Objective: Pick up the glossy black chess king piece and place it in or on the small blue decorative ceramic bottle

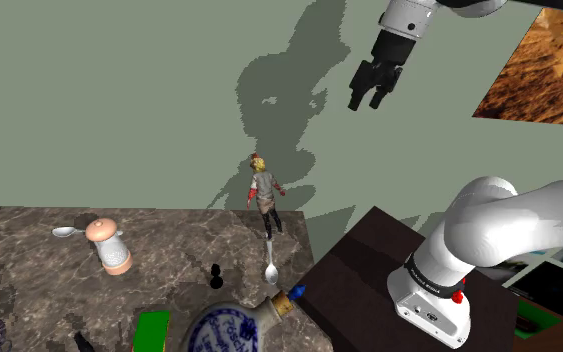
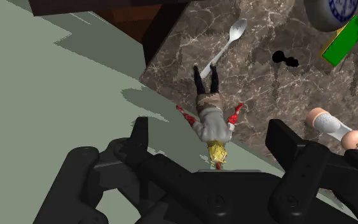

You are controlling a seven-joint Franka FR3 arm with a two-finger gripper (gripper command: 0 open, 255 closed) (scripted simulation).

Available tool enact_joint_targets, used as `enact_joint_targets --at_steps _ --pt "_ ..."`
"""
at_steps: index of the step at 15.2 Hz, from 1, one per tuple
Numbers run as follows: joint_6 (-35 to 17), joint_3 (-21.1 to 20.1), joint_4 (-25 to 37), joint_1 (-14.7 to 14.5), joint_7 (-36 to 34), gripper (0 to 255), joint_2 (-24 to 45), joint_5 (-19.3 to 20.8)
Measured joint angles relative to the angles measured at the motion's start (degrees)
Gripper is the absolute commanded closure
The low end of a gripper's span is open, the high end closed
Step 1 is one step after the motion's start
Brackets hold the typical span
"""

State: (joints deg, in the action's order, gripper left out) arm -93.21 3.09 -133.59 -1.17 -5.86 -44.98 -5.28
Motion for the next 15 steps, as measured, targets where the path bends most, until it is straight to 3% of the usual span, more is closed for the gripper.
enact_joint_targets --at_steps 4,15 --pt "-3.0 -2.0 -2.9 -0.6 -1.5 0 -0.2 -0.7" --pt "-22.0 -14.8 -13.6 -4.8 -11.0 0 5.6 -5.4"
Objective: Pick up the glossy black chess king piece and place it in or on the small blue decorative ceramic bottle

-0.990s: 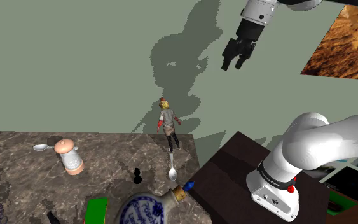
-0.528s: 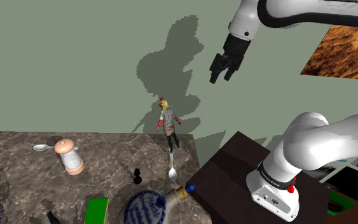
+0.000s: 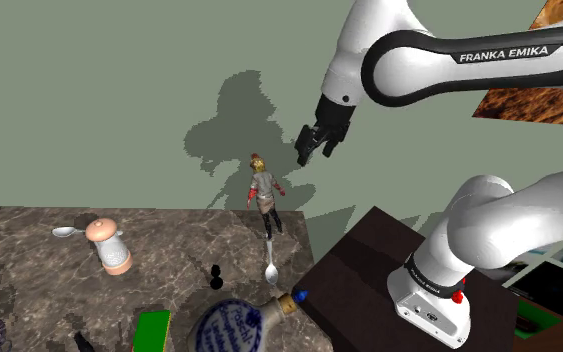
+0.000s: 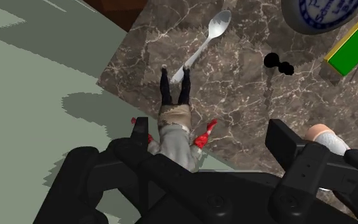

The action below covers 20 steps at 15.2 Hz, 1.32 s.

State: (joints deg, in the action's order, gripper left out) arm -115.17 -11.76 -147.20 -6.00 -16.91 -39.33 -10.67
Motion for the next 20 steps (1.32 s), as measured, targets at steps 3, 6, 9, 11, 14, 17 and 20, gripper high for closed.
enact_joint_targets --at_steps 3,6,9,11,14,17,20 --pt "-5.6 -3.7 -1.6 -0.8 -2.8 0 3.5 -0.7" --pt "-10.9 -7.8 -1.0 -1.2 -6.3 0 8.7 -0.7" --pt "-16.7 -11.7 -1.5 -1.1 -9.8 0 13.8 0.1" --pt "-20.7 -14.7 -1.3 -0.7 -12.9 0 17.8 1.5" --pt "-25.4 -19.0 0.3 0.7 -18.4 0 24.3 5.5" --pt "-29.5 -23.3 3.4 3.0 -26.3 0 32.5 13.1" --pt "-32.2 -25.4 6.0 3.7 -35.5 0 40.1 23.2"
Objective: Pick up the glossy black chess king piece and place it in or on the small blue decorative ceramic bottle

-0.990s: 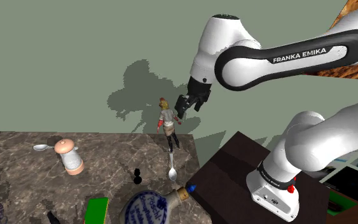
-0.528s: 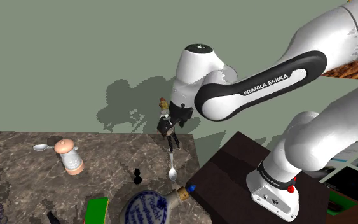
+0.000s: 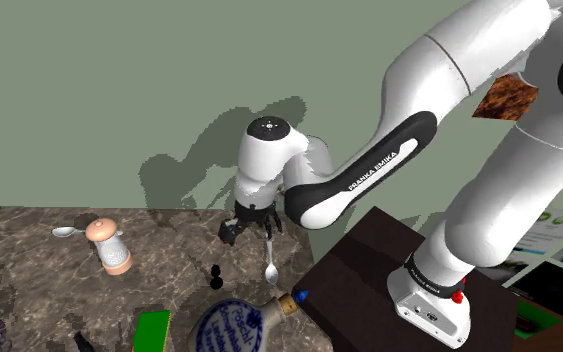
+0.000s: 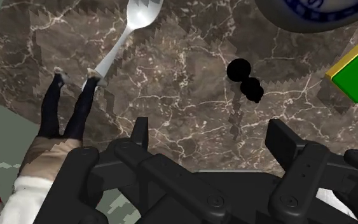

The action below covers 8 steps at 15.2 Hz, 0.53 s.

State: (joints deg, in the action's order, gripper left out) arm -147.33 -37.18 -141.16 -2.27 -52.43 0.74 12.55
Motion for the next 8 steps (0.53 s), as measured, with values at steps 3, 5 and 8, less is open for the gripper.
enact_joint_targets --at_steps 3,5,8 --pt "-0.6 0.9 4.6 -2.4 -10.4 0 8.7 11.8" --pt "-0.8 3.4 8.0 -5.5 -16.7 0 14.7 19.1" --pt "-0.2 7.1 13.6 -10.9 -23.4 0 22.3 26.6"
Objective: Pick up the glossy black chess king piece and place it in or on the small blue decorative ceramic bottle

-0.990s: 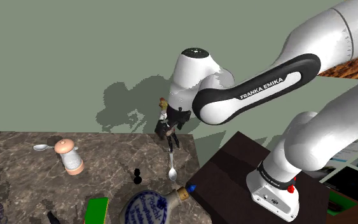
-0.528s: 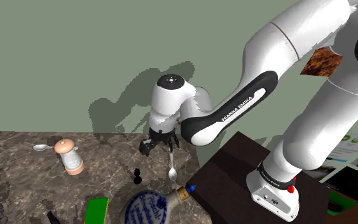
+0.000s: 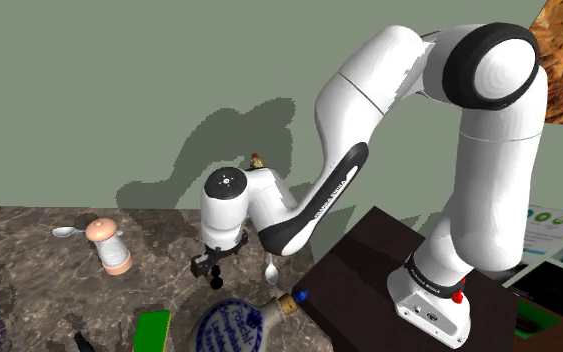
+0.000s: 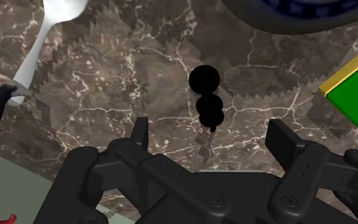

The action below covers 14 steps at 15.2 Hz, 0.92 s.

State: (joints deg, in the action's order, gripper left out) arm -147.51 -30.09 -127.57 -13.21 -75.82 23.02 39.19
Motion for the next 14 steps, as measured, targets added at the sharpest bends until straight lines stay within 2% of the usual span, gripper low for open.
enact_joint_targets --at_steps 3,9,14 --pt "-0.1 2.1 2.9 -2.5 -2.5 0 4.0 3.3" --pt "-2.2 5.3 4.7 -4.4 -5.3 0 8.3 7.3" --pt "-2.4 5.6 5.0 -4.7 -5.6 0 8.8 7.8"
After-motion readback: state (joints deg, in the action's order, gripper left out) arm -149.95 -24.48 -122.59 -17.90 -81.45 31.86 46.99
